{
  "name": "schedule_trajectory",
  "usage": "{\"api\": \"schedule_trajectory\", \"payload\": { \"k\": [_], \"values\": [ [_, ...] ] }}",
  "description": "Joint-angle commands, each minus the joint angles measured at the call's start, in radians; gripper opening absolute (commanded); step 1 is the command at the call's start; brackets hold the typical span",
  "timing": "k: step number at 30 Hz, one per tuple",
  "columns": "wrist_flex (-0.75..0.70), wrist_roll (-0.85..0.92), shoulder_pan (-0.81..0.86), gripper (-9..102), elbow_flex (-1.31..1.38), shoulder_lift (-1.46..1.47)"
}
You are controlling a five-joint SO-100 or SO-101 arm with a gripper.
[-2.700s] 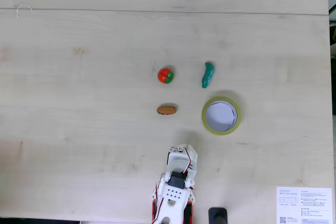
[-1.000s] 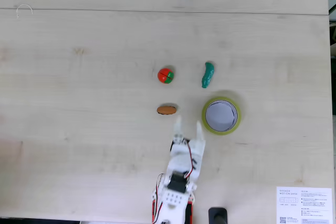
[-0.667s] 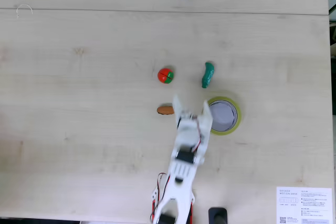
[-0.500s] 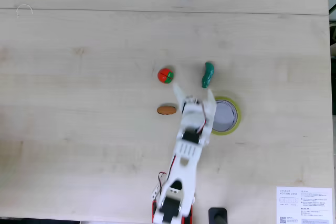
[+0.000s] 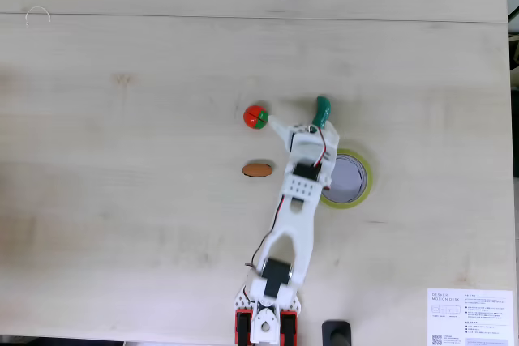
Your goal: Grasp a cucumber and put it in the hole.
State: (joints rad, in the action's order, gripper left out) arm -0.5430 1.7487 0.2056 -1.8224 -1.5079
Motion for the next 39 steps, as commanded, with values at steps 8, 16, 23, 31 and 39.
{"api": "schedule_trajectory", "payload": {
  "k": [8, 16, 23, 31, 39],
  "values": [
    [0.041, 0.097, 0.025, 49, 0.325, 0.227],
    [0.041, 0.195, 0.078, 47, 0.377, 0.318],
    [0.041, 0.202, 0.081, 43, 0.39, 0.37],
    [0.041, 0.201, 0.081, 41, 0.42, 0.426],
    [0.04, 0.195, 0.078, 27, 0.419, 0.446]
  ]
}}
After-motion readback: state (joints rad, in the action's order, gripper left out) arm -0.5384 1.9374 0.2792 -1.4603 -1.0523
